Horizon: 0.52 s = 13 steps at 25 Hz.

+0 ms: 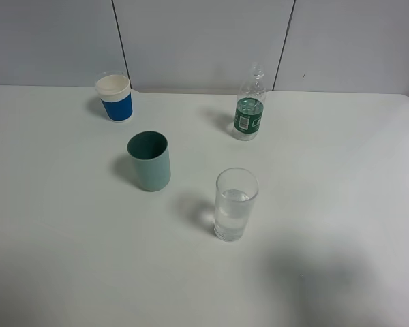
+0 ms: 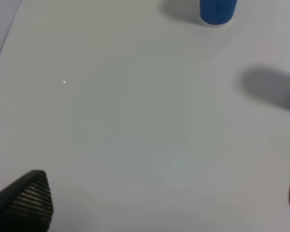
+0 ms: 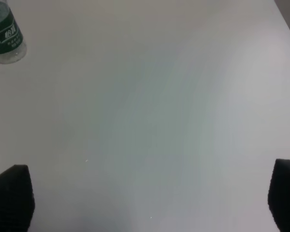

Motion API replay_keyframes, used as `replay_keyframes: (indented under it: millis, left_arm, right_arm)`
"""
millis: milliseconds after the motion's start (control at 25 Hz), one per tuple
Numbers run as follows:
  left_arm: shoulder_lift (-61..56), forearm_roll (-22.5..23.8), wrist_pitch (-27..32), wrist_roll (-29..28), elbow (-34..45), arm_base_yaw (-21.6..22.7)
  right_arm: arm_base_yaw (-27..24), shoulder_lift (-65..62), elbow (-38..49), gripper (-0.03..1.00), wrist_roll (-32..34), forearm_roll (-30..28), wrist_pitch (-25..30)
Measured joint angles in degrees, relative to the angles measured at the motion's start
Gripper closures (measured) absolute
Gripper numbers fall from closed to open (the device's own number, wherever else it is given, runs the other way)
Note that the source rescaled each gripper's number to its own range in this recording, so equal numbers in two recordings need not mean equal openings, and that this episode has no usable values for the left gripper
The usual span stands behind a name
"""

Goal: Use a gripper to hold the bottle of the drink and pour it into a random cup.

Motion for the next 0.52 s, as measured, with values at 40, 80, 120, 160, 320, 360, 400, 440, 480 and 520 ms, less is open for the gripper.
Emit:
replay_keyframes:
  millis: [40, 80, 120, 160, 320, 360, 400, 440, 480, 520]
  left_arm:
    - [0.0, 0.0, 0.0, 0.0, 0.0, 0.0]
    - [0.0, 0.0, 0.0, 0.0, 0.0, 0.0]
    - [0.0, 0.0, 0.0, 0.0, 0.0, 0.0]
    - [0.0, 0.0, 0.0, 0.0, 0.0, 0.0]
    - [0.0, 0.0, 0.0, 0.0, 0.0, 0.0]
    - [0.0, 0.0, 0.0, 0.0, 0.0, 0.0]
    - [0.0, 0.0, 0.0, 0.0, 0.0, 0.0]
    - [0.0, 0.0, 0.0, 0.0, 0.0, 0.0]
    - [0.0, 0.0, 0.0, 0.0, 0.0, 0.0]
    - [0.0, 0.0, 0.0, 0.0, 0.0, 0.0]
  right_arm:
    - [0.0, 0.0, 0.0, -0.03, 0.0, 0.0, 0.0]
    - [0.0, 0.0, 0.0, -0.03, 0.0, 0.0, 0.0]
    - [0.0, 0.0, 0.0, -0.03, 0.0, 0.0, 0.0]
    - [0.0, 0.0, 0.0, -0.03, 0.0, 0.0, 0.0]
    - [0.0, 0.0, 0.0, -0.03, 0.0, 0.0, 0.0]
    - [0.0, 0.0, 0.0, -0.03, 0.0, 0.0, 0.0]
    - [0.0, 0.0, 0.0, -0.03, 0.0, 0.0, 0.0]
    - [0.0, 0.0, 0.0, -0.03, 0.0, 0.0, 0.0]
    - [0.0, 0.0, 0.0, -0.03, 0.0, 0.0, 0.0]
    - [0.0, 0.0, 0.0, -0.03, 0.0, 0.0, 0.0]
